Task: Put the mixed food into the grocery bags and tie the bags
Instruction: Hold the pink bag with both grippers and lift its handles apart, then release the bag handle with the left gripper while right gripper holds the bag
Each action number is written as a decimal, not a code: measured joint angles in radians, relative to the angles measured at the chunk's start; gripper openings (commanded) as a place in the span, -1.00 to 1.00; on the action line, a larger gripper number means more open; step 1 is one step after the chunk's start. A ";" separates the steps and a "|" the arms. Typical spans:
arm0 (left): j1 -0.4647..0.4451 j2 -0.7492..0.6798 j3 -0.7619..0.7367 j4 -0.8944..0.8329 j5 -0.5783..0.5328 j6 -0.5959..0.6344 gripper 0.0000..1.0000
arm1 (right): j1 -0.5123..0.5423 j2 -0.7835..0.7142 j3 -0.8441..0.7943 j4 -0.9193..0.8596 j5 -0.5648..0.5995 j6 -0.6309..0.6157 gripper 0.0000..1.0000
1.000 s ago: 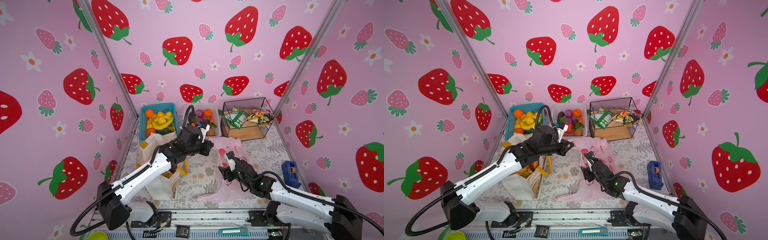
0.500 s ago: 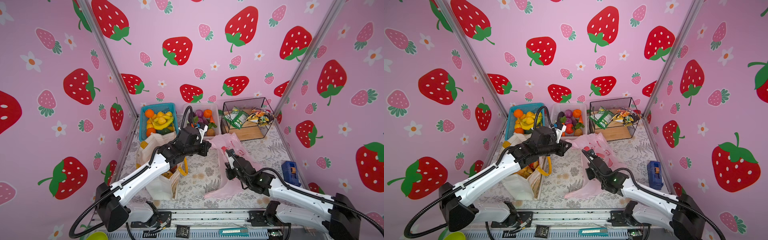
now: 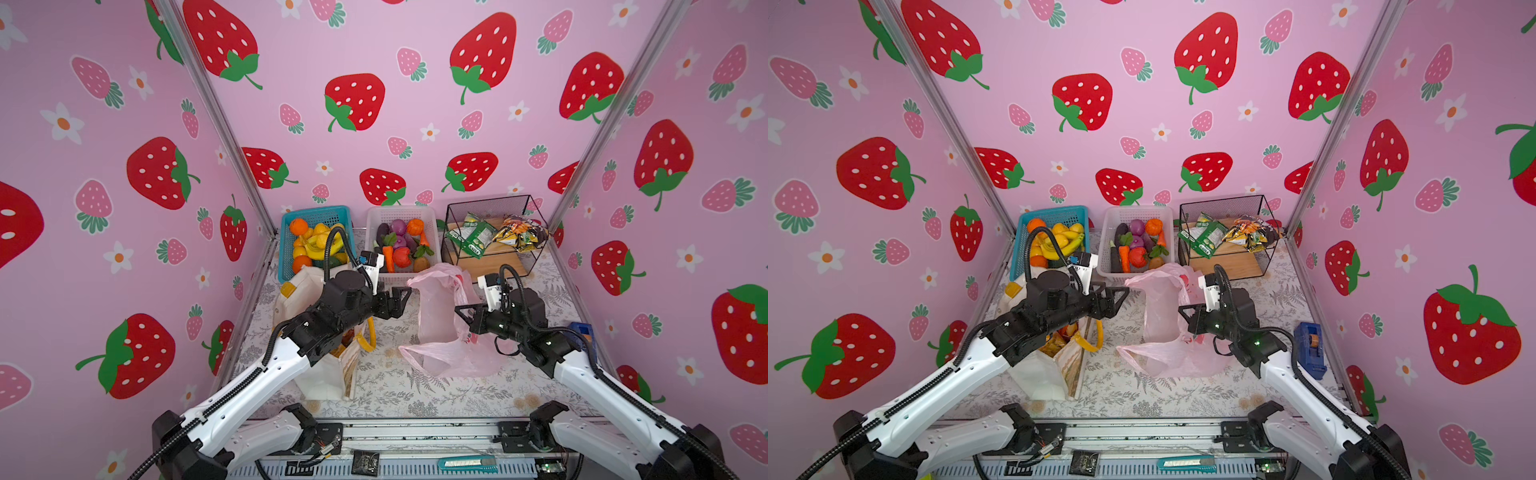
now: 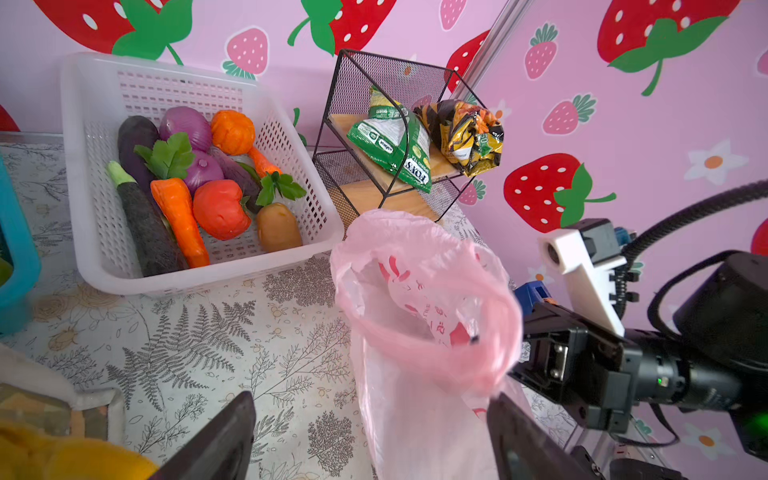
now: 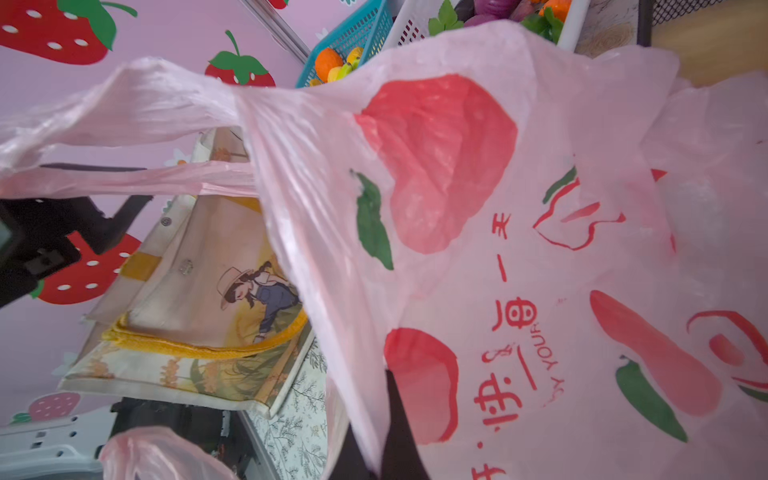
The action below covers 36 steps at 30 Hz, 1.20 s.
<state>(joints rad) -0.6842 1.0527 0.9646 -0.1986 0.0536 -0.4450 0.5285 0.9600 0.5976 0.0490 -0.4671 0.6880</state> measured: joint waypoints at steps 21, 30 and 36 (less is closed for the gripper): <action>-0.077 0.267 0.002 0.111 0.165 0.004 0.71 | -0.106 -0.021 -0.045 0.203 -0.187 0.203 -1.00; -0.079 0.367 0.078 0.132 0.154 0.003 0.20 | -0.114 -0.051 -0.048 0.241 -0.200 0.228 -1.00; -0.077 0.409 0.075 0.179 0.140 -0.008 -0.71 | -0.147 -0.087 -0.048 0.241 -0.224 0.229 -1.00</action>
<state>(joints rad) -0.7609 1.4612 1.0393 -0.0196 0.1932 -0.4530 0.3817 0.8726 0.5495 0.2897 -0.6907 0.9169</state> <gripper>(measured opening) 0.265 0.043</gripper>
